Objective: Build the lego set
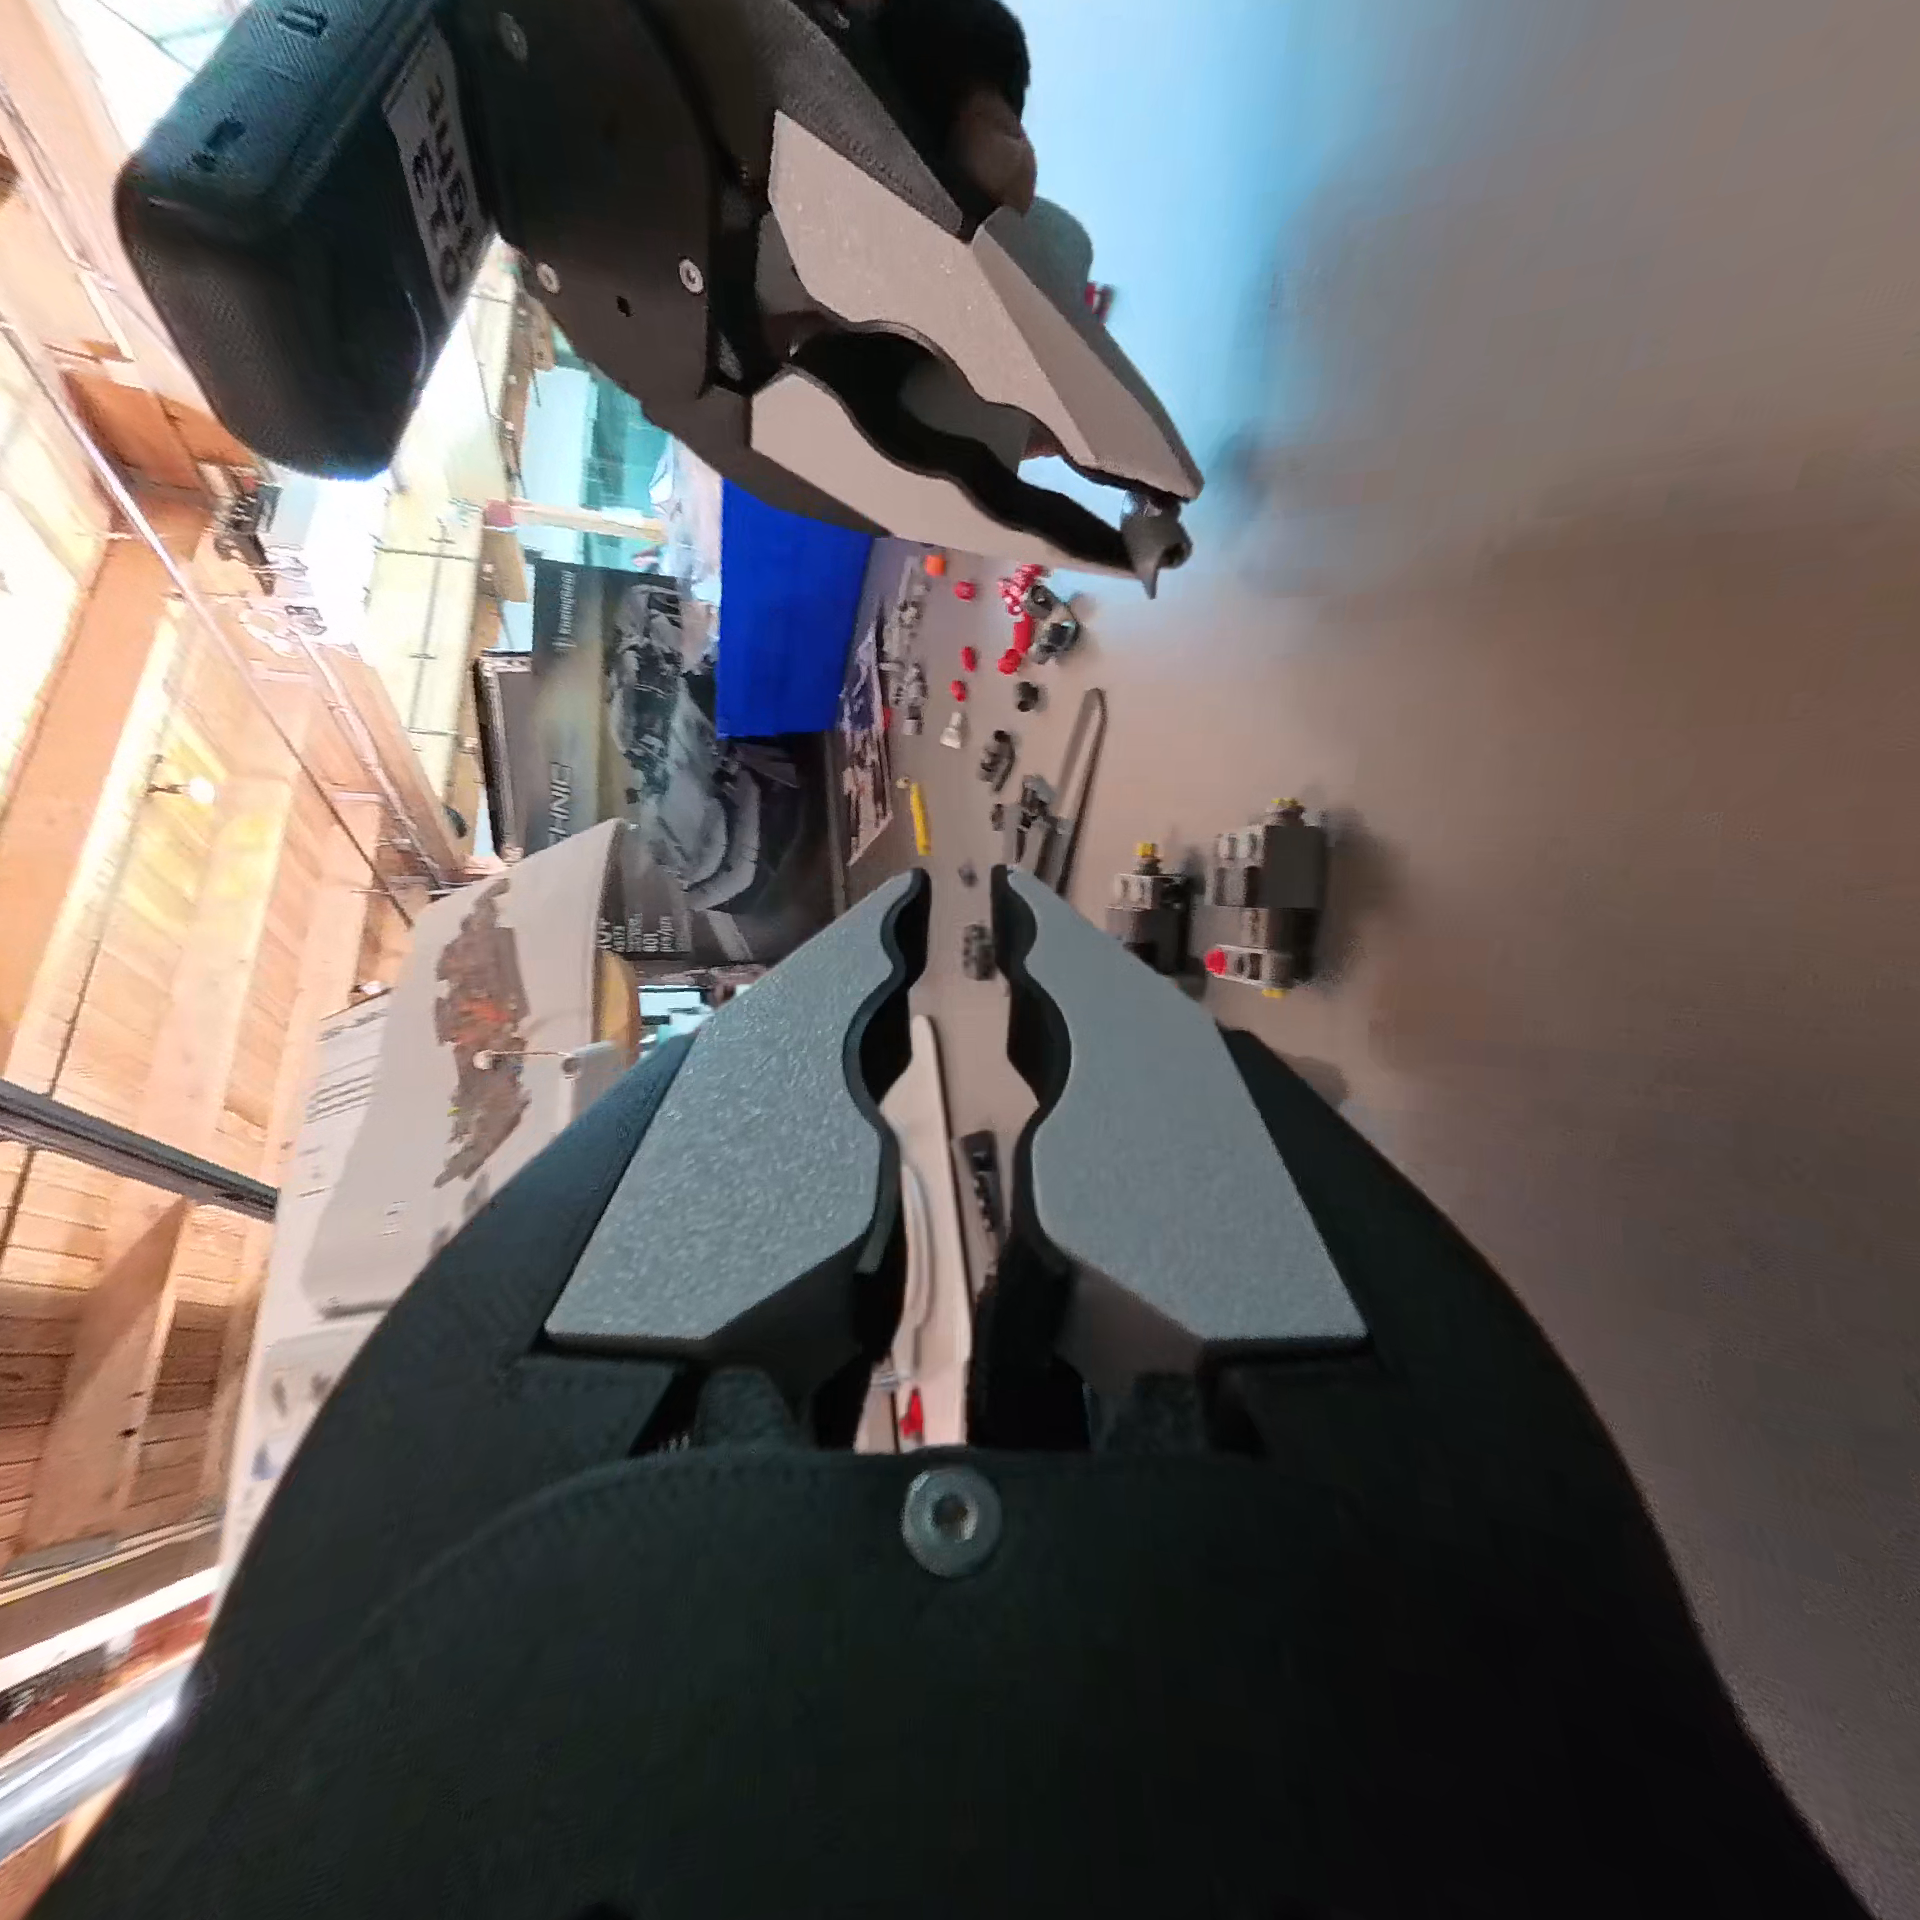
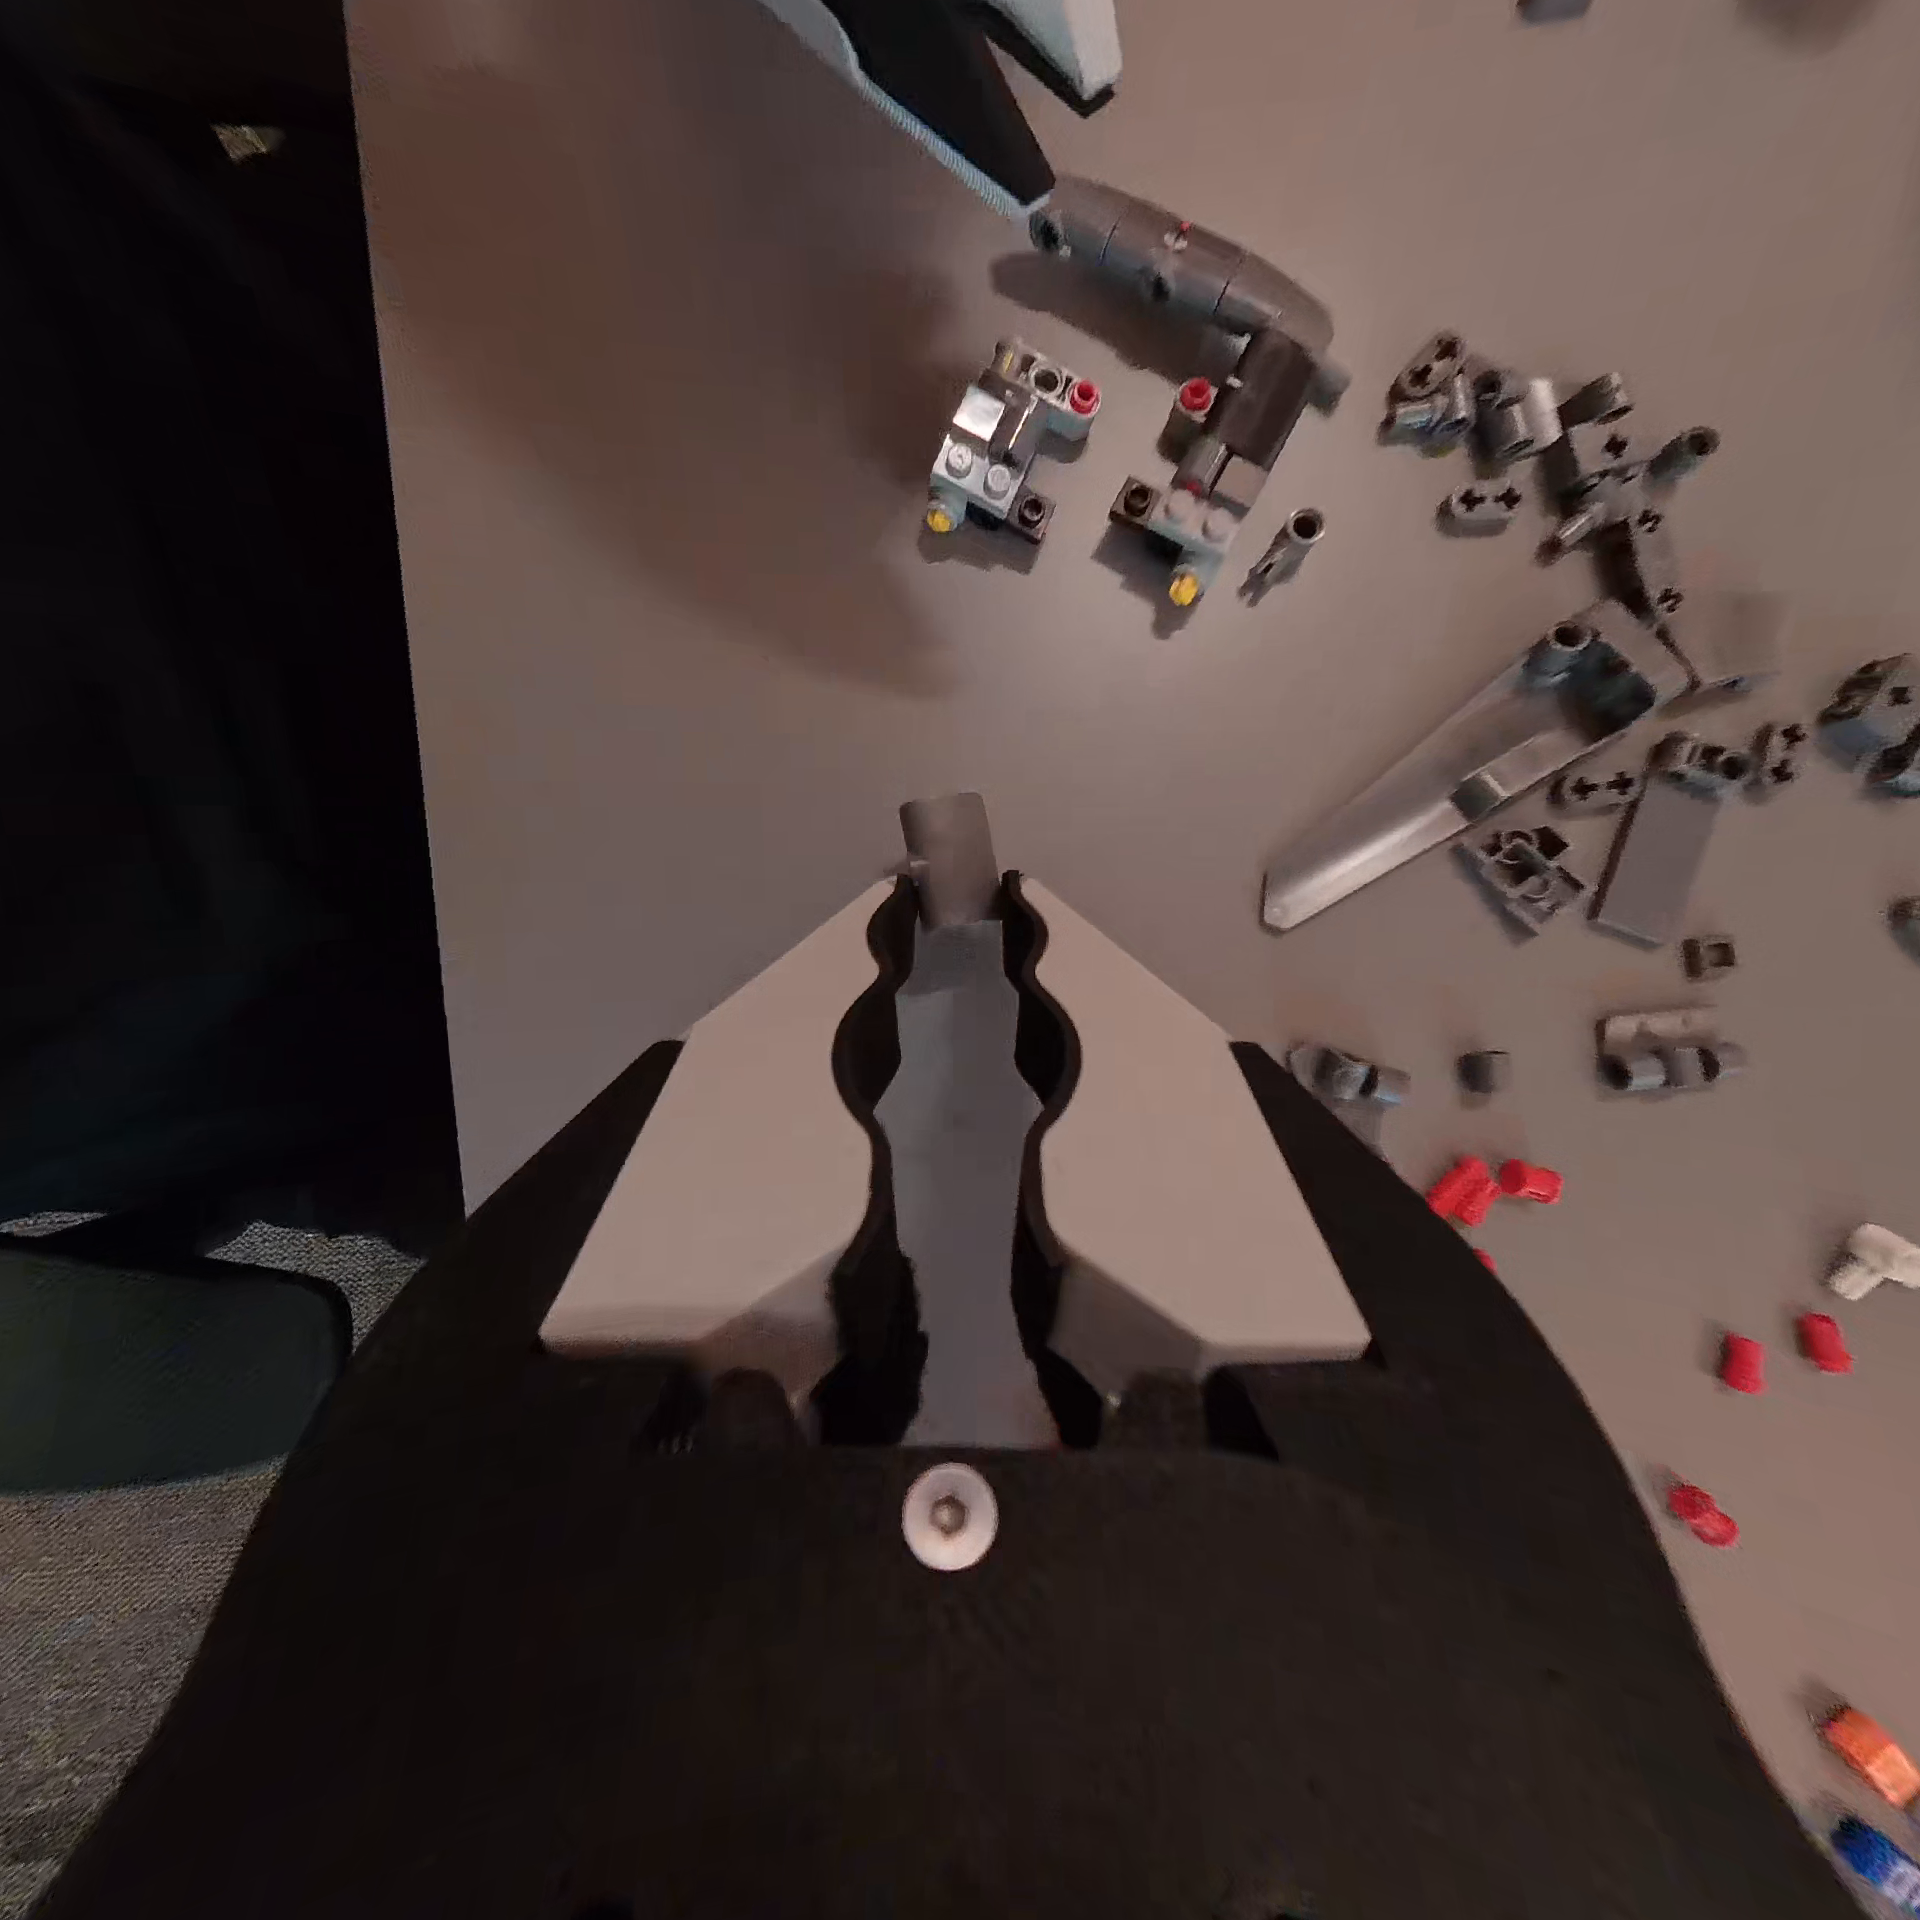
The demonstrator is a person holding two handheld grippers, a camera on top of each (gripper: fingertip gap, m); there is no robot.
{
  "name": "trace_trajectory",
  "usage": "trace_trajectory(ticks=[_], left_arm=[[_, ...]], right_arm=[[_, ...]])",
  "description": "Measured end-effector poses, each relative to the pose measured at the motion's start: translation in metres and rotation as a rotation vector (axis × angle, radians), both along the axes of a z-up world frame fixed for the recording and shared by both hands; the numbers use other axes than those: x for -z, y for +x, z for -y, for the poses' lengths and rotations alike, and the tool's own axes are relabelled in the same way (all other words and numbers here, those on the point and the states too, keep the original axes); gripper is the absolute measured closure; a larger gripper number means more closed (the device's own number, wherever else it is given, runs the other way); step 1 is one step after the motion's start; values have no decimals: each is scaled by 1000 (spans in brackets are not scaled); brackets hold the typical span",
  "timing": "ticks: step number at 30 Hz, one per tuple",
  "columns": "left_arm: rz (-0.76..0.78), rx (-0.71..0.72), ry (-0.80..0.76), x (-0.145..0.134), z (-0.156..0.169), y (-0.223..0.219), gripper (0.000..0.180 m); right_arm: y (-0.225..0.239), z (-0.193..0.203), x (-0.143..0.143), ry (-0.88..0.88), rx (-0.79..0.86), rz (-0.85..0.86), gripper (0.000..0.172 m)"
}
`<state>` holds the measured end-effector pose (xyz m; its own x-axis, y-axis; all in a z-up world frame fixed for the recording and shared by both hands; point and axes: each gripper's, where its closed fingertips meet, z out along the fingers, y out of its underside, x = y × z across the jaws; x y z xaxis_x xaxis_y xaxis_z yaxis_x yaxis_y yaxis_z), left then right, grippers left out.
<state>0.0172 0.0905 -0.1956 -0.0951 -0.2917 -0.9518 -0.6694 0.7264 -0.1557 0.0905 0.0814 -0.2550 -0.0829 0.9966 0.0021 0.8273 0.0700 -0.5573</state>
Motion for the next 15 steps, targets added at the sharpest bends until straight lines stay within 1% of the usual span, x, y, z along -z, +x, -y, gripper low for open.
trace_trajectory(ticks=[4, 8, 12, 15], left_arm=[[12, 17, -51, 6, 0, 0, 173], [12, 20, -79, 10, -2, 0, 173], [11, 27, -92, 11, -1, 1, 173], [9, 28, -95, 12, 0, 1, 173]], right_arm=[[0, 0, 10, 15, 13, 38, 158], [-1, -1, 10, 10, 23, 49, 157], [0, 1, 10, -6, 25, 56, 153], [3, -2, 4, -7, 40, 39, 150]])
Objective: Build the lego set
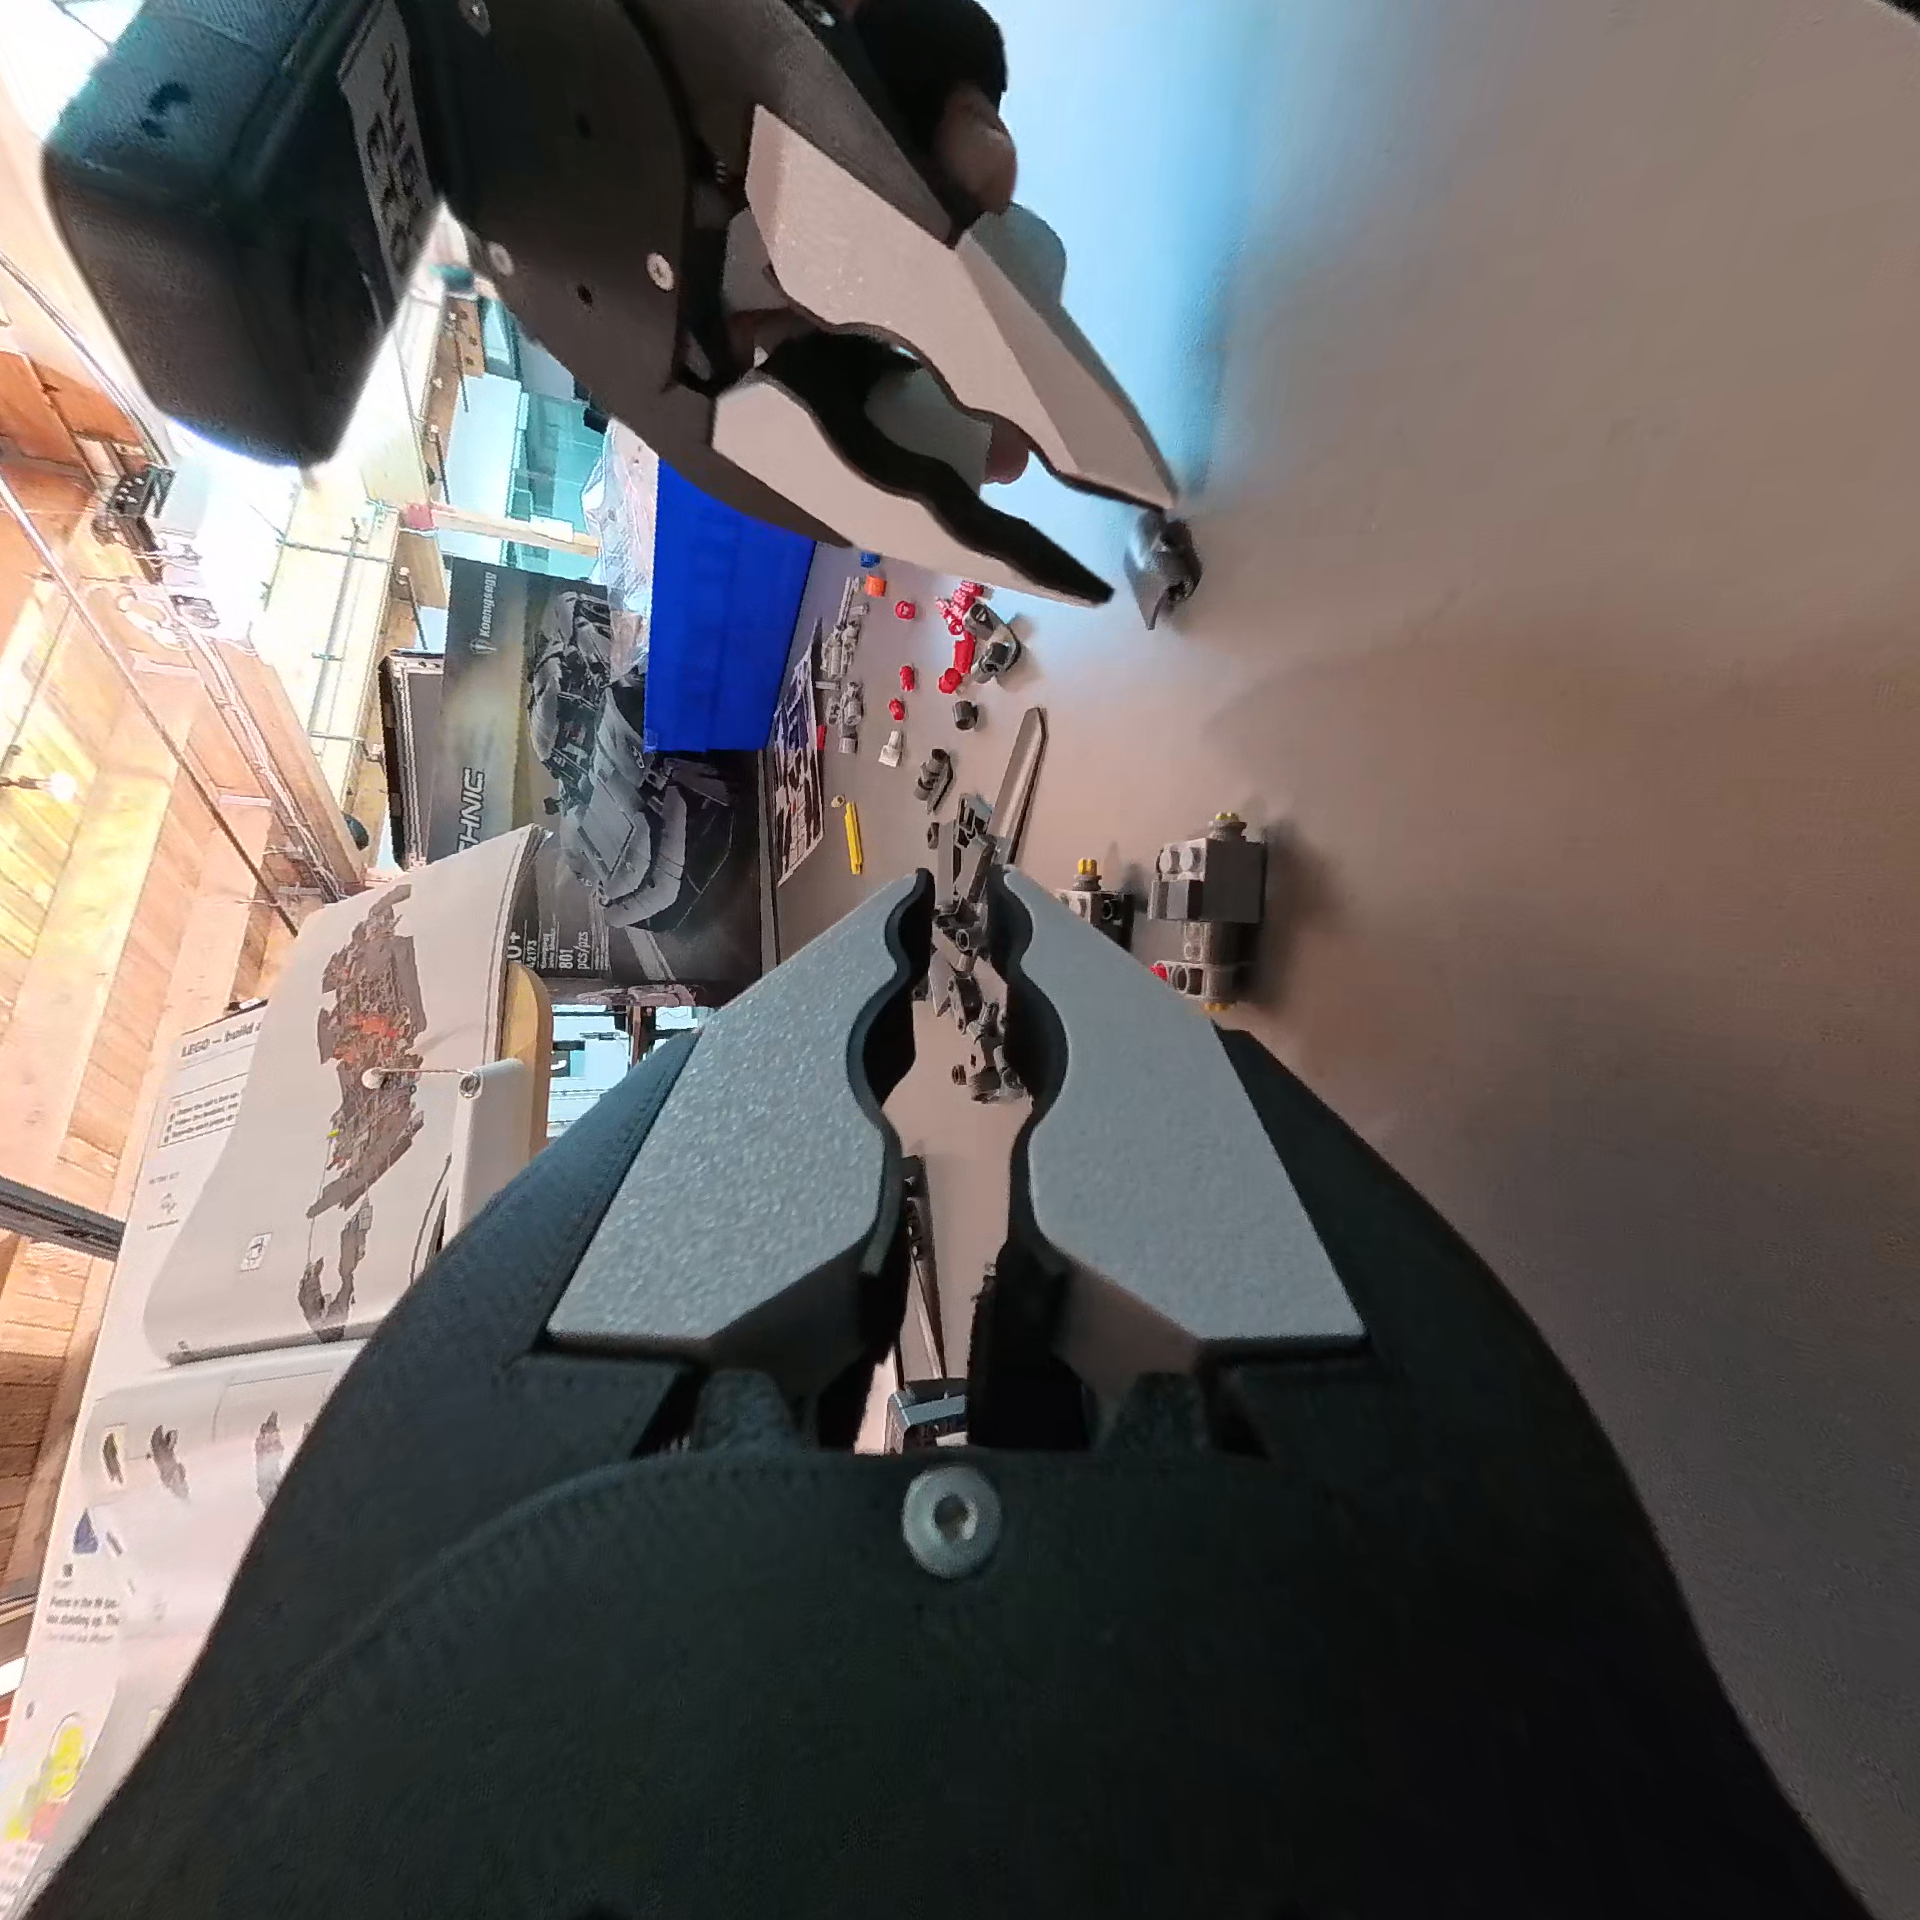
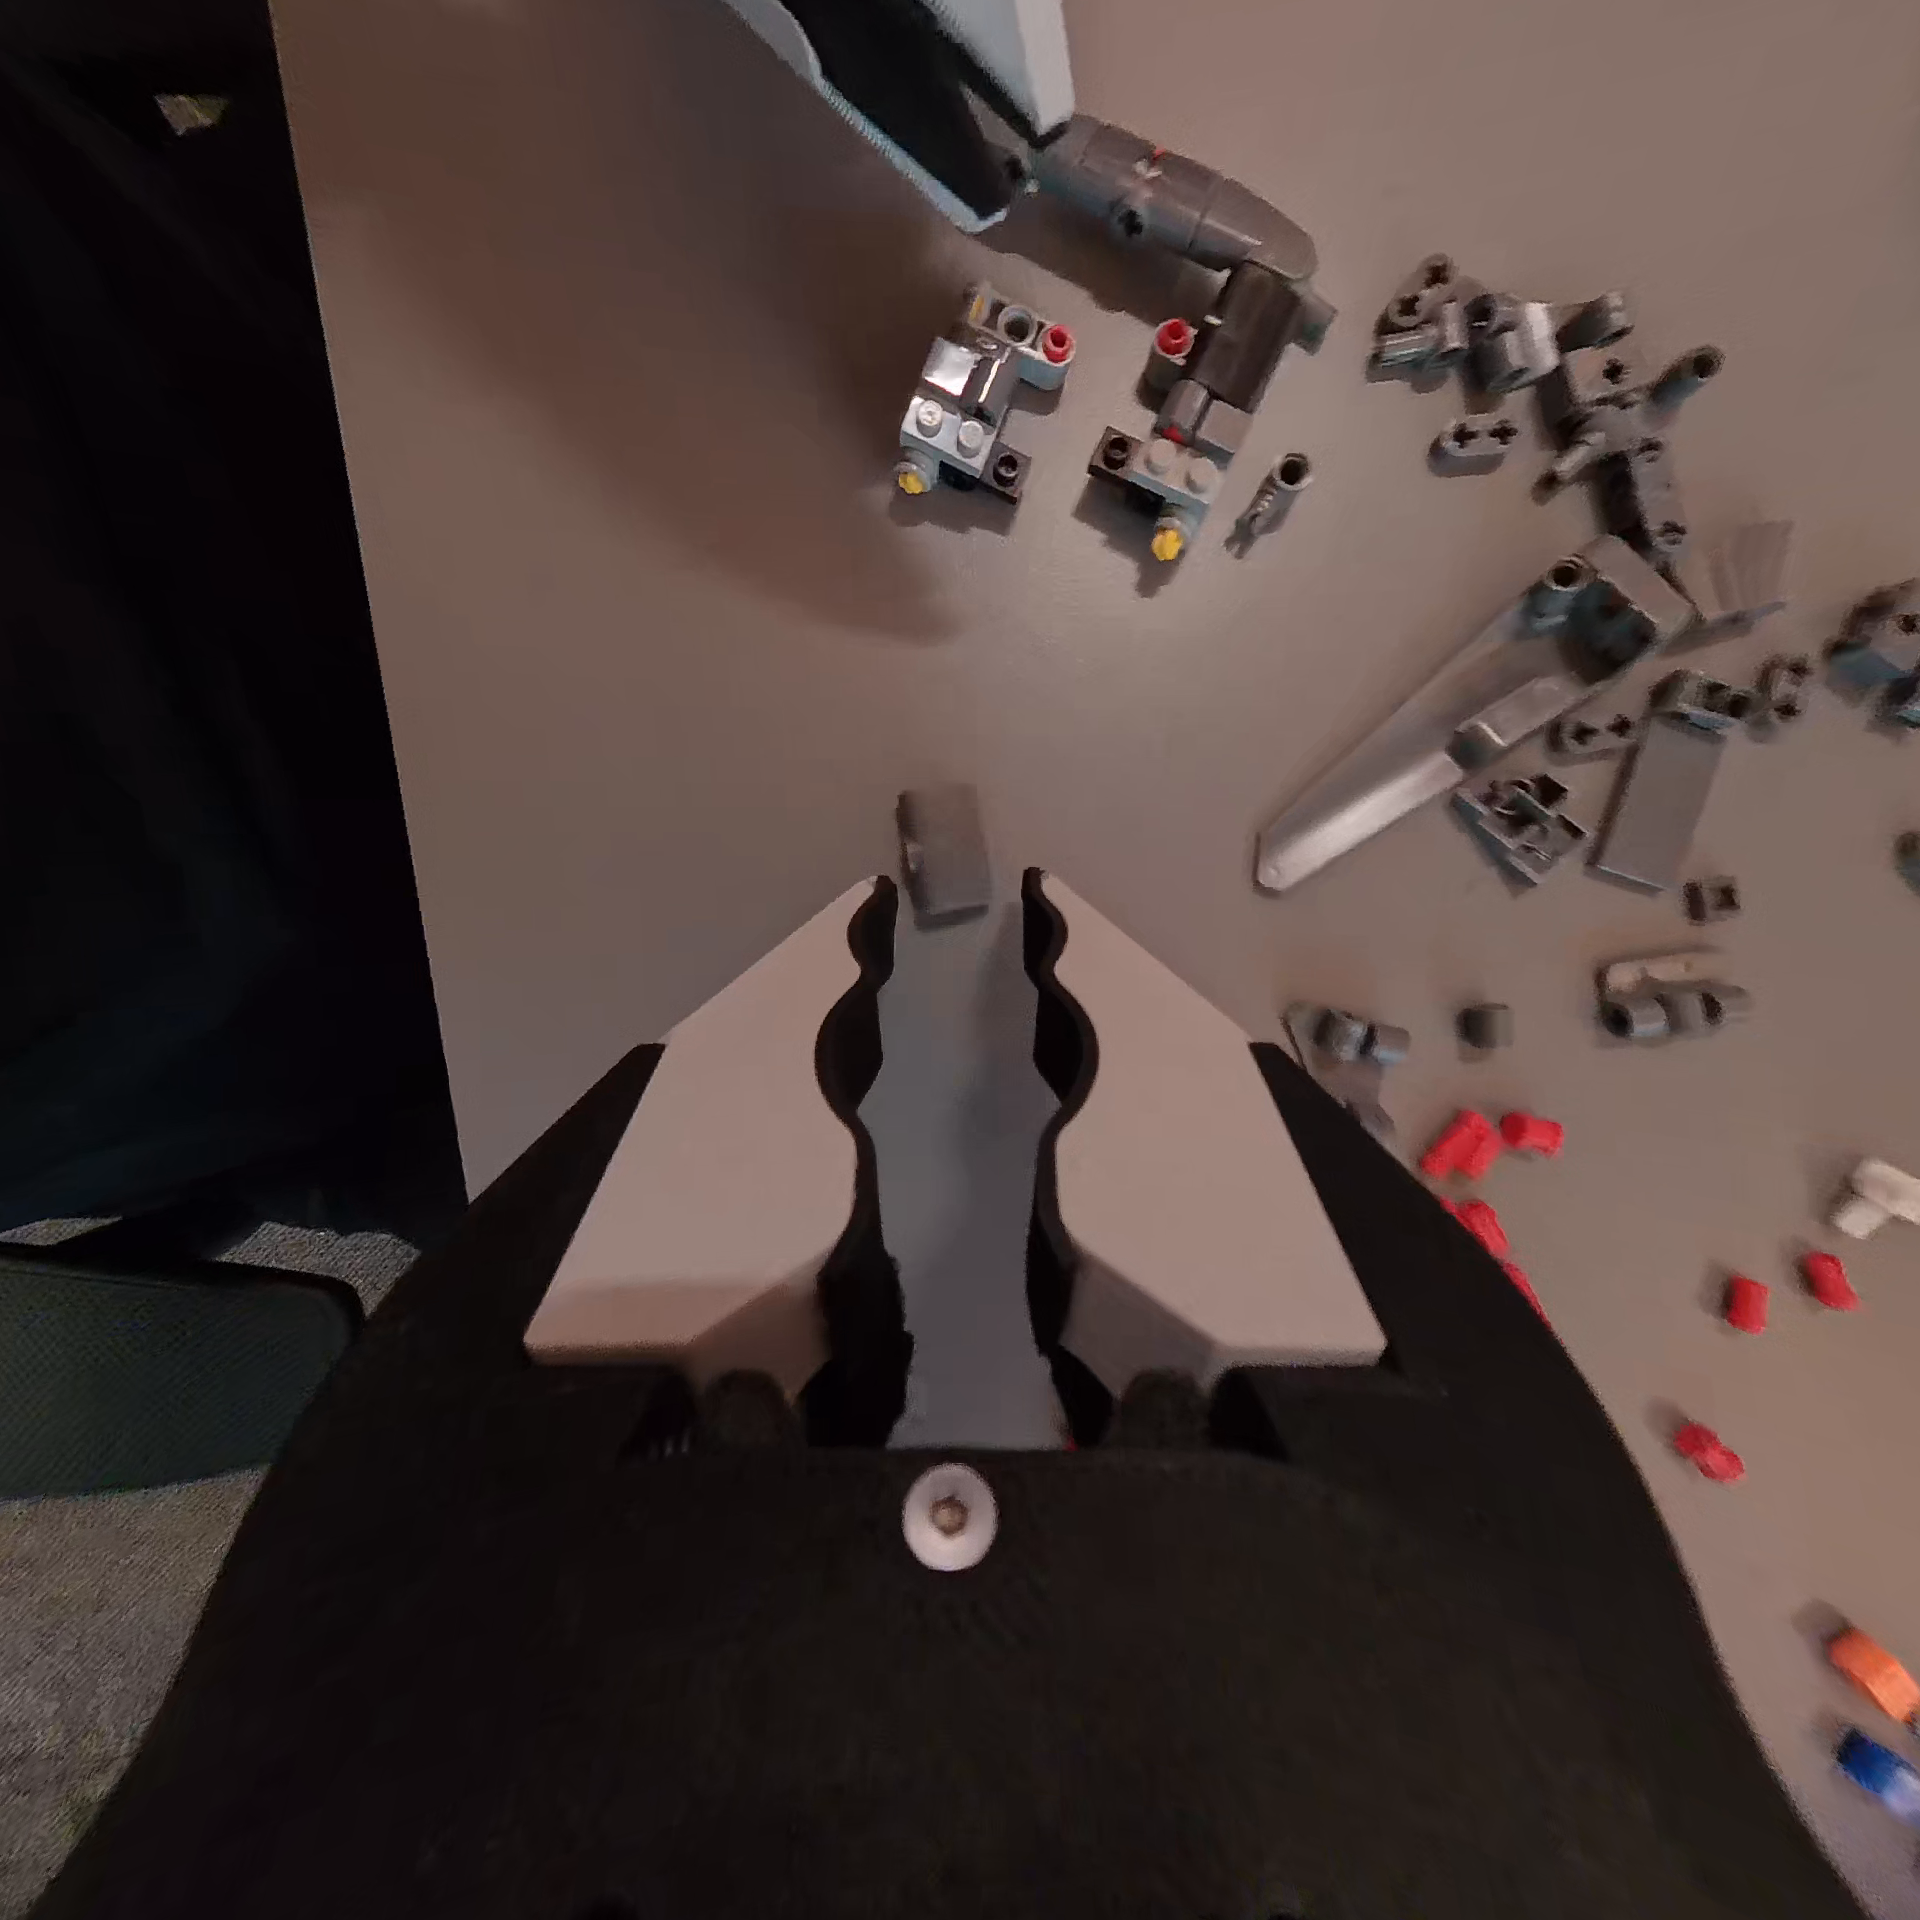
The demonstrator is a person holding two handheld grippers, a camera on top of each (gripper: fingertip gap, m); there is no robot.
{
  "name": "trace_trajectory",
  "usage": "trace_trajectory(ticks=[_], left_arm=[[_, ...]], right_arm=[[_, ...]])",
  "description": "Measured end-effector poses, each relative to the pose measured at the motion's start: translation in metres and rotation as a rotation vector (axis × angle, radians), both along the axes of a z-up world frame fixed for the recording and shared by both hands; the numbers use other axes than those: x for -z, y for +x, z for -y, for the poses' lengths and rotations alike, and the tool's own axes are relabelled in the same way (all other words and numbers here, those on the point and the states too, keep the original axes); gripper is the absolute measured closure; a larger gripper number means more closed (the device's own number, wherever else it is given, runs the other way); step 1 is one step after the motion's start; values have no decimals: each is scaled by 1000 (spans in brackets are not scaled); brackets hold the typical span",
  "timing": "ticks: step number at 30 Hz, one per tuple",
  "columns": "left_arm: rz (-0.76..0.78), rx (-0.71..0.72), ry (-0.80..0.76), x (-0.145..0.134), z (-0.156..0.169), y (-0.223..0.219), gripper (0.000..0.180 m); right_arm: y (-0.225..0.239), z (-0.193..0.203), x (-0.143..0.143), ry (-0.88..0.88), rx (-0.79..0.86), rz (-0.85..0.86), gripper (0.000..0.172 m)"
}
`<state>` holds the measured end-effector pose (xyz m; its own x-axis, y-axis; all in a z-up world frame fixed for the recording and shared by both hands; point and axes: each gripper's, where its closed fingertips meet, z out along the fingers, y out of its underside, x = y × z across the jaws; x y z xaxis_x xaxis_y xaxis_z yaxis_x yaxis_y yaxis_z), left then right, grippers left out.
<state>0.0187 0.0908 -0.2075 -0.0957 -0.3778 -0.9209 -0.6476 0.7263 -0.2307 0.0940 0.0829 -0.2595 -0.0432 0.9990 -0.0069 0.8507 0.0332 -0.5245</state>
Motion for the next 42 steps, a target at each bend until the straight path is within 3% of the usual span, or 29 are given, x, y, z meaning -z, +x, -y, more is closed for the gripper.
trace_trajectory(ticks=[5, 10, 15, 21, 30, 42], left_arm=[[26, -16, -20, -4, -1, -2, 173], [42, -29, -25, -6, -5, 0, 172], [35, -45, -25, -2, -10, 1, 172], [37, -49, -29, -1, -14, 4, 172], [42, -52, -51, 1, -18, 4, 172], [53, -42, -55, 0, -15, 8, 173]], right_arm=[[39, -29, -29, 83, 157, -79, 149], [80, -60, -29, 185, 302, -110, 154], [90, -79, -11, 224, 221, -56, 158], [87, -94, -12, 235, 112, -20, 164], [84, -92, 6, 80, 124, 16, 163], [83, -93, 6, 44, 179, -71, 171]])
